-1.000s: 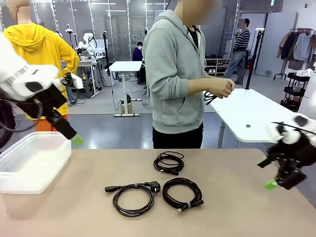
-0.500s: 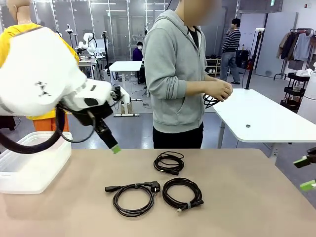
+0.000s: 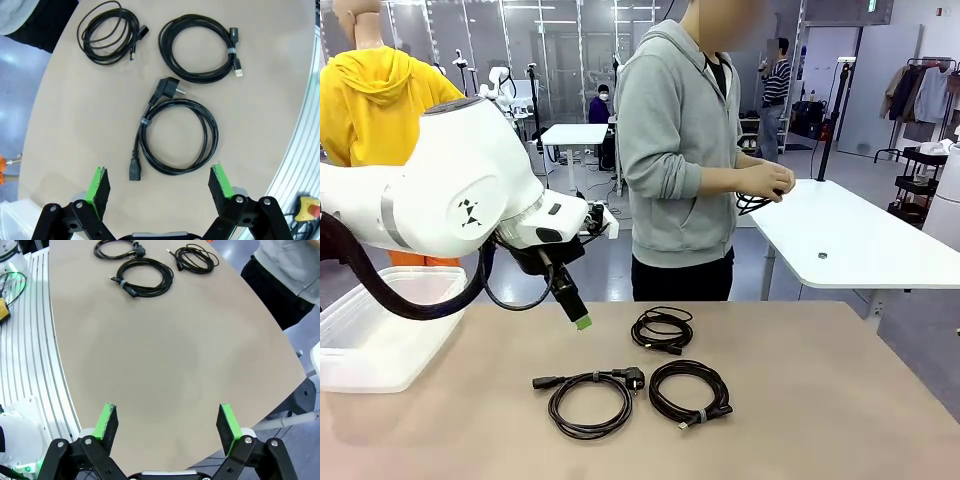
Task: Organize and store the cables.
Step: Place the Power Cable into the Organizing box.
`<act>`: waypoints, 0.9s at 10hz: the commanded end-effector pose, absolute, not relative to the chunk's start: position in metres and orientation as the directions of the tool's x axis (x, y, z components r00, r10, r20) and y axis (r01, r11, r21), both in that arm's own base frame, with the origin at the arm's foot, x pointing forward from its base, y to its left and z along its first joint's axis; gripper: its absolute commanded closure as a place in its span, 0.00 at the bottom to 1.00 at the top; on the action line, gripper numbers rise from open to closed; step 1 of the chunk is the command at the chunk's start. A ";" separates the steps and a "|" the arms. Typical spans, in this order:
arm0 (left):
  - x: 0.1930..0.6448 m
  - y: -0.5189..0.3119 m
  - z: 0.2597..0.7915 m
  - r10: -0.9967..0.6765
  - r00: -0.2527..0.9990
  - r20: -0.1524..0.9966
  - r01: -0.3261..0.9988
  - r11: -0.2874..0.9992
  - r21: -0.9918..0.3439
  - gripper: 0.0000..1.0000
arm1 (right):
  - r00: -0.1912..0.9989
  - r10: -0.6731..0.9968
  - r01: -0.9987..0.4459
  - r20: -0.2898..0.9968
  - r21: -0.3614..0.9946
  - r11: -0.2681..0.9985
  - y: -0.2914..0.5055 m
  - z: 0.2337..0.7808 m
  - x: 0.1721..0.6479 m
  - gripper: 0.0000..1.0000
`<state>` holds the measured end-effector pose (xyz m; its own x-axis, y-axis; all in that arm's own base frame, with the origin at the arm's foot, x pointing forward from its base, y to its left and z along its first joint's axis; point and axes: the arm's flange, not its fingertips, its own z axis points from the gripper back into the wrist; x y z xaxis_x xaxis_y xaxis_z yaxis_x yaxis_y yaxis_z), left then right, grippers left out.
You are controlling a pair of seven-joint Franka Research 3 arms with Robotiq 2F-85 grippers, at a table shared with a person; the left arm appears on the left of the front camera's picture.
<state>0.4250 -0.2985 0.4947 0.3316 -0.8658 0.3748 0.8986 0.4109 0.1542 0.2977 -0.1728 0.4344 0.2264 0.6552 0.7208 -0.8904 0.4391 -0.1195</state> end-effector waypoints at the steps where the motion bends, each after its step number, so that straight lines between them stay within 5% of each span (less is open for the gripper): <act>1: 0.421 -0.291 0.502 -0.862 0.338 0.379 0.895 0.419 0.155 0.00 | 0.216 0.664 -0.897 0.716 -0.123 0.425 -0.166 0.433 0.305 0.00; 4: 0.425 -0.295 0.500 -0.862 0.333 0.382 0.895 0.416 0.161 0.00 | 0.216 0.664 -0.897 0.716 -0.123 0.425 -0.166 0.433 0.305 0.00; 6: 0.442 -0.325 0.484 -0.961 0.199 0.191 0.936 0.245 0.254 0.00 | 0.216 0.664 -0.897 0.716 -0.123 0.425 -0.166 0.433 0.305 0.00; 9: 0.463 -0.344 0.462 -0.990 0.103 0.101 0.964 0.124 0.234 0.00 | 0.216 0.664 -0.897 0.716 -0.123 0.425 -0.166 0.433 0.305 0.00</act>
<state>0.4463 -0.3392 0.4562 0.1396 -0.9811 0.1338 0.9561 0.1687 0.2396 0.3019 -0.1660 0.4336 0.2221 0.6677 0.7105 -0.8991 0.4223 -0.1157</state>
